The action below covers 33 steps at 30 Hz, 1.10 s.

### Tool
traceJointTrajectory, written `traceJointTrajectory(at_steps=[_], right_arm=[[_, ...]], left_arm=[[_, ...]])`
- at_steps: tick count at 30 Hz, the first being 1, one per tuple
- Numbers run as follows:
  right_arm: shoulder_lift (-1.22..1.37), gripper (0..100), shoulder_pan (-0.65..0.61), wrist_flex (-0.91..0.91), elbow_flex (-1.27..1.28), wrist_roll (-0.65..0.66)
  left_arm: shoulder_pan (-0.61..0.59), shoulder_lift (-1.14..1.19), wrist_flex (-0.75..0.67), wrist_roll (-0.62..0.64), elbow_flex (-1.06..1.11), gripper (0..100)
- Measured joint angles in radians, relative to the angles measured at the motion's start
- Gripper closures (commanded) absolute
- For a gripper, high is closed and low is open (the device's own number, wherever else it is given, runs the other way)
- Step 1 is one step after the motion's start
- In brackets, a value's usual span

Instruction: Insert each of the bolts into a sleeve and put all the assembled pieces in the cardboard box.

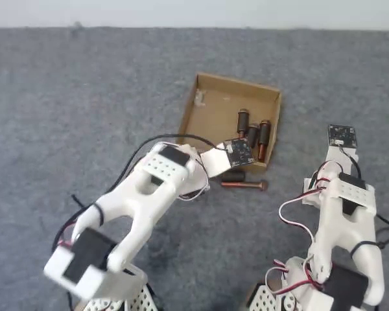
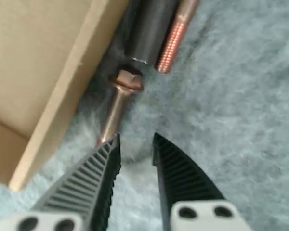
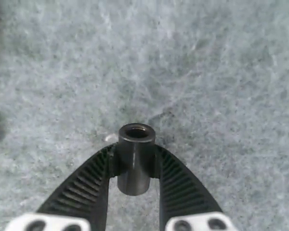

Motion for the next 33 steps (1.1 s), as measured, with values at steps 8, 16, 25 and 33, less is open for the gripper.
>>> traceJointTrajectory(at_steps=[8, 16, 25, 33], right_arm=[[0.000, 99.3, 0.000, 0.000, 0.000, 0.000], [0.000, 99.3, 0.000, 0.000, 0.000, 0.000], [0.000, 99.3, 0.000, 0.000, 0.000, 0.002], [0.000, 99.3, 0.000, -0.002, 0.000, 0.009]], left_arm=[[-0.006, 0.092, 0.000, -0.052, -0.106, 89], [-0.006, 0.193, 0.055, -0.052, -0.218, 89], [-0.008, 0.399, 0.236, -0.055, -0.468, 89], [0.028, 0.446, 0.258, -0.055, -0.529, 98]])
